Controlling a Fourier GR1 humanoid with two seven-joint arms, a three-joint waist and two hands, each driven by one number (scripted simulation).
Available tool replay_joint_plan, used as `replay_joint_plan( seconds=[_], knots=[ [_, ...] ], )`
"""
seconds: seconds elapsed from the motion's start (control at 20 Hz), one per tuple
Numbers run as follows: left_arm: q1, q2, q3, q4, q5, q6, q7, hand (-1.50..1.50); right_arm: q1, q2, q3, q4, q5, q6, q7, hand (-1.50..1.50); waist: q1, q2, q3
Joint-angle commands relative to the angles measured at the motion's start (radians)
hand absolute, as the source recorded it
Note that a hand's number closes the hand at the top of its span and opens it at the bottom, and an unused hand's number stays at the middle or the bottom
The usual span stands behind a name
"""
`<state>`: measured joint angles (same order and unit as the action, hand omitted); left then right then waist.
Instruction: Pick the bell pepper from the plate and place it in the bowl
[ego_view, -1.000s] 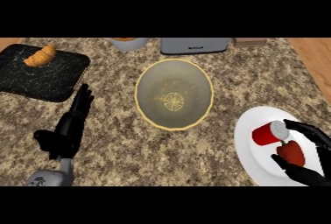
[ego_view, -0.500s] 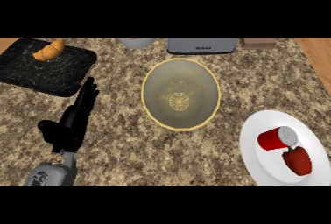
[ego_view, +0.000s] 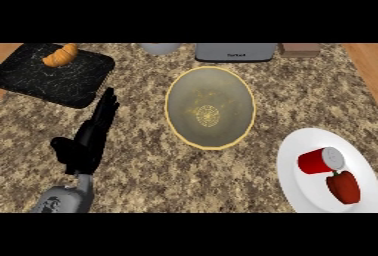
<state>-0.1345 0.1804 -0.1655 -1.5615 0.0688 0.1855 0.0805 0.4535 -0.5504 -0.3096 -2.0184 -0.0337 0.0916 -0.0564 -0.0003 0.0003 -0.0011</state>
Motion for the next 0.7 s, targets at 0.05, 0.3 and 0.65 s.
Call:
replay_joint_plan(
  seconds=[0.05,0.3,0.65],
  knots=[
    [0.000,0.010,0.034,0.046,0.018,-0.037,-0.035,0.00,-0.033,-0.042,0.058,0.008,0.068,0.051,0.185,-1.50,0.003,0.002,0.000],
    [-0.051,-0.030,0.006,0.016,-0.032,0.009,0.034,0.00,-0.079,-0.016,0.133,0.177,0.174,0.092,0.142,-1.50,0.002,0.001,0.002],
    [0.007,-0.017,0.064,0.003,-0.013,-0.063,0.011,0.00,-0.058,0.047,0.042,0.177,0.172,0.217,0.079,-1.50,-0.005,-0.001,0.001]
  ],
)
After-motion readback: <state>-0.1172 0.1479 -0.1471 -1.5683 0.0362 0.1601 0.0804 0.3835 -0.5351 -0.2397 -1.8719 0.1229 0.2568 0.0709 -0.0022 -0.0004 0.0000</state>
